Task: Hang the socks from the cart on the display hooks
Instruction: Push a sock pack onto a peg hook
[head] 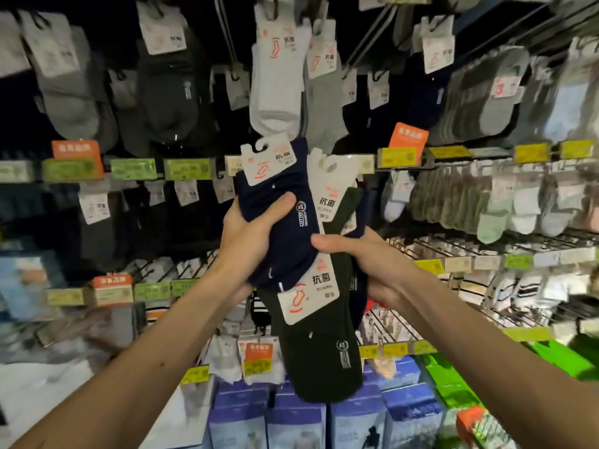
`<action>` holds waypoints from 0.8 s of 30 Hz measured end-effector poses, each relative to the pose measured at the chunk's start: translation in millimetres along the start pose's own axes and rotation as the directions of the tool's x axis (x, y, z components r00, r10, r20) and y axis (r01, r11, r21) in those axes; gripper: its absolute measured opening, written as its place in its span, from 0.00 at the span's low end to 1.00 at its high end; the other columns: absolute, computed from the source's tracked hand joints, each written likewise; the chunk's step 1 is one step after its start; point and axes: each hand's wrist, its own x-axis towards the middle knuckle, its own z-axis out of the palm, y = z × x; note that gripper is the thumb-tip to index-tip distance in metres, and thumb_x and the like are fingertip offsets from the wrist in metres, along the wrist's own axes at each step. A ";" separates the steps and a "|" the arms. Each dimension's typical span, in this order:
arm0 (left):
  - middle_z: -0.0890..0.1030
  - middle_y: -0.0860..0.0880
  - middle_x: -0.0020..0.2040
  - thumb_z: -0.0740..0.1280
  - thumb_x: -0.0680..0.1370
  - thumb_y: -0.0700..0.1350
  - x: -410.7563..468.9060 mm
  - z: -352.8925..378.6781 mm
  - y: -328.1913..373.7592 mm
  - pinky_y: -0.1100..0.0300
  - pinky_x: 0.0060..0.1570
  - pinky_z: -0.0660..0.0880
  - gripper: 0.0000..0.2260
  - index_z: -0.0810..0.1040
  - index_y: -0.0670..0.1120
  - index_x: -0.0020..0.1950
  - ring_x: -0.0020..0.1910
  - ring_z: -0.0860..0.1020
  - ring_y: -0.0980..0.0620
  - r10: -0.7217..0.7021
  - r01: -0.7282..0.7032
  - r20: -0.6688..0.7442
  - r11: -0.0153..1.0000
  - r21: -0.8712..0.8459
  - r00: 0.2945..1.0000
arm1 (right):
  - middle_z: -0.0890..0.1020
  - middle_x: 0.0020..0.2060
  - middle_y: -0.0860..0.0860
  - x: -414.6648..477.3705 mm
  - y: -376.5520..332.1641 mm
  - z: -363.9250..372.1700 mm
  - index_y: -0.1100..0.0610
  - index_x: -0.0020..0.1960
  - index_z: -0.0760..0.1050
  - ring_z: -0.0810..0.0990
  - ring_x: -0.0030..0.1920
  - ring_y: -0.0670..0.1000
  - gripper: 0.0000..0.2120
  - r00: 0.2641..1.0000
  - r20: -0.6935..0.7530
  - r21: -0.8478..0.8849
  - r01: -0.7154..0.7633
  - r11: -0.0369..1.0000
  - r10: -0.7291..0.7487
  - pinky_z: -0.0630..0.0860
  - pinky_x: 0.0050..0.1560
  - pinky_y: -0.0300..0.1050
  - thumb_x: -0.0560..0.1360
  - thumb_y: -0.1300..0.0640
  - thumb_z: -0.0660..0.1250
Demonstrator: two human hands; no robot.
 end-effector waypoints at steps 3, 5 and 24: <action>0.86 0.47 0.53 0.73 0.73 0.52 2.4 3.2 6.8 0.56 0.44 0.82 0.21 0.79 0.47 0.63 0.51 0.85 0.48 -0.142 0.143 0.023 0.982 -0.121 0.990 | 0.87 0.46 0.57 -4.6 -7.5 -4.0 0.54 0.41 0.86 0.87 0.44 0.56 0.11 0.999 -0.031 0.011 -0.019 1.000 0.019 0.84 0.42 0.49 0.62 0.65 0.73; 0.85 0.45 0.57 0.72 0.67 0.64 7.3 9.9 12.6 0.51 0.54 0.81 0.32 0.78 0.48 0.66 0.55 0.84 0.46 -0.217 0.223 0.051 0.960 -0.171 0.975 | 0.87 0.43 0.58 -9.0 -18.0 -7.4 0.57 0.45 0.84 0.87 0.41 0.55 0.10 0.997 -0.079 -0.017 -0.017 1.000 0.015 0.84 0.38 0.47 0.68 0.68 0.71; 0.86 0.45 0.45 0.66 0.77 0.53 88.3 171.7 32.4 0.55 0.40 0.80 0.13 0.81 0.47 0.57 0.38 0.84 0.48 -0.229 0.245 0.161 0.965 -0.091 0.960 | 0.87 0.48 0.58 2.9 -145.6 -121.1 0.58 0.52 0.82 0.87 0.48 0.58 0.08 0.935 -0.308 -0.064 0.165 0.984 -0.177 0.84 0.47 0.53 0.74 0.63 0.71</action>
